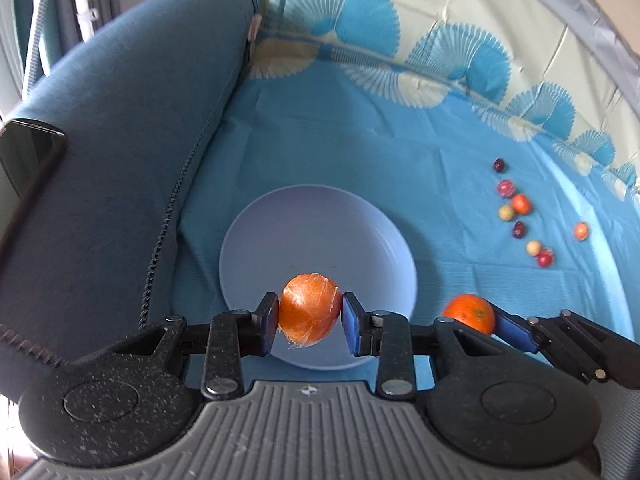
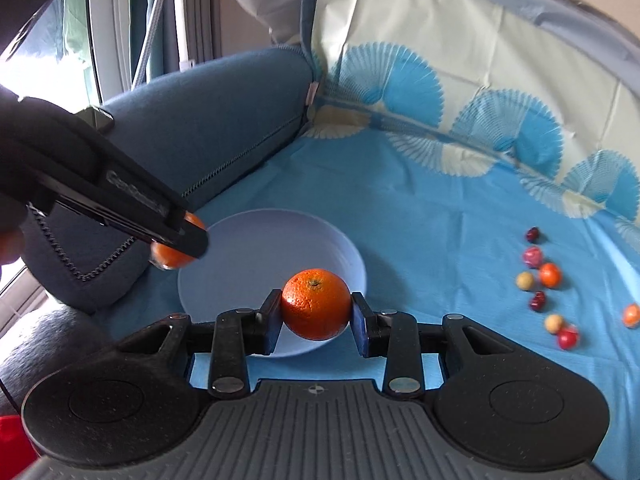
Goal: Organize fruits
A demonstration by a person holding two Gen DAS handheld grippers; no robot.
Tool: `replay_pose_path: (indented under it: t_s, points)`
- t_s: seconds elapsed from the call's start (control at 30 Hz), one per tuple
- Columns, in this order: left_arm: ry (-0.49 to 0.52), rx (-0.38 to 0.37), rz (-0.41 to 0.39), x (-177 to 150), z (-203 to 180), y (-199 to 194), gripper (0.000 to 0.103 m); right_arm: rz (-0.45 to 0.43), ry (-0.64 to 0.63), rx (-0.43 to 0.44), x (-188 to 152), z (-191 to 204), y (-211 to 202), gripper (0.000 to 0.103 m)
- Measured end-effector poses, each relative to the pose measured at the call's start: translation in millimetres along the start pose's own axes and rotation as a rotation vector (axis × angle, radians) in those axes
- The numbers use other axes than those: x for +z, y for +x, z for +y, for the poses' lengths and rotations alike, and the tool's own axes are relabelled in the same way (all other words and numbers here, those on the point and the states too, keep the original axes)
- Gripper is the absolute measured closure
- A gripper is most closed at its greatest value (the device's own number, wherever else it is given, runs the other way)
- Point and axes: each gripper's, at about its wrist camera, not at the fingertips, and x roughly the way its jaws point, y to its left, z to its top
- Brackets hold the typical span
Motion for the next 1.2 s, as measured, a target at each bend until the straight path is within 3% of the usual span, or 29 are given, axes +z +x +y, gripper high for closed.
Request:
replay_pose_path:
  t_s: [0.3, 0.37, 0.4, 0.43, 0.47, 0.53, 0.67, 0.87, 1.03, 1.2]
  points:
    - [0.060, 0.057, 0.094, 11, 8, 70, 0.065, 0.170, -0.021, 0.013, -5, 11, 83, 0.066]
    - [0.073, 0.043, 0.087, 13, 11, 75, 0.051, 0.187, -0.016, 0.000, -4, 10, 93, 0.064]
    - [0.075, 0.035, 0.076, 14, 12, 74, 0.025, 0.189, -0.012, 0.000, -1, 10, 95, 0.061]
    - [0.071, 0.036, 0.053, 15, 14, 70, 0.005, 0.182, -0.008, -0.001, 1, 9, 94, 0.048]
    - [0.061, 0.043, 0.016, 15, 16, 62, 0.001, 0.168, -0.005, -0.009, 3, 7, 89, 0.033]
    - [0.059, 0.041, -0.029, 13, 19, 43, 0.000, 0.134, 0.000, -0.022, 7, 4, 73, 0.020]
    - [0.065, 0.069, -0.043, -5, 22, 6, 0.000, 0.121, 0.011, 0.004, -1, -1, 30, 0.014]
    - [0.030, 0.149, -0.024, -53, 17, -42, 0.000, 0.106, 0.052, 0.034, -22, 8, -39, 0.008]
    - [0.037, 0.189, -0.062, -74, 14, -72, 0.000, 0.010, 0.021, 0.009, -23, 21, -76, 0.005]
    - [0.024, 0.165, -0.123, -81, 7, -102, 0.000, -0.047, 0.019, -0.008, -29, 26, -102, 0.005]
